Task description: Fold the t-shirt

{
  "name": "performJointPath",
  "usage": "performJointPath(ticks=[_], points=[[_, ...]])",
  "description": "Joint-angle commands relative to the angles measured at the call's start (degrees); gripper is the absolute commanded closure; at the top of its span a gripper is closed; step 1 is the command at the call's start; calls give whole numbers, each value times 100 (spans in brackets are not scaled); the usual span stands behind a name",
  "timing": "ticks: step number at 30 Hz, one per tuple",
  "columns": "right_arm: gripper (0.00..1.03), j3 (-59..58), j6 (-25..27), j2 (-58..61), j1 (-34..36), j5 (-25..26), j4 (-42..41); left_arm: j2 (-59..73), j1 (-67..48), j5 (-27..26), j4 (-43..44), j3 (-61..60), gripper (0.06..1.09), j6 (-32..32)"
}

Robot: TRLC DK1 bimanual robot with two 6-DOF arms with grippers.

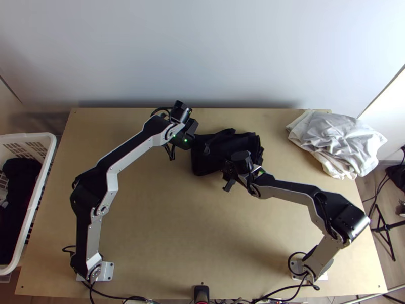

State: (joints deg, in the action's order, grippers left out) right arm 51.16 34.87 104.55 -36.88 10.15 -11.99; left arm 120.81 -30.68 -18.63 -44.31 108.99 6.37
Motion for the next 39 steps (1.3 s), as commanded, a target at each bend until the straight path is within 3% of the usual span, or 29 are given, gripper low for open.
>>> performJointPath(ticks=[1, 12, 26, 33, 39], points=[[100, 131, -473, -93, 15, 119, -84, -93, 35, 0, -60, -1, 11, -31], [100, 35, -956, -1789, 23, 365, 636, -805, 299, 0, -244, -220, 11, -13], [100, 922, -1158, -3134, 1254, 391, 1489, -2326, 932, 9, -279, -1521, 11, -22], [100, 1239, -1088, -3820, 2590, 321, 1621, -3152, 1468, 9, -420, -2180, 11, -31], [100, 1336, -1097, -4171, 4277, -356, 1612, -3820, 1820, 18, -455, -2839, 11, -57]])
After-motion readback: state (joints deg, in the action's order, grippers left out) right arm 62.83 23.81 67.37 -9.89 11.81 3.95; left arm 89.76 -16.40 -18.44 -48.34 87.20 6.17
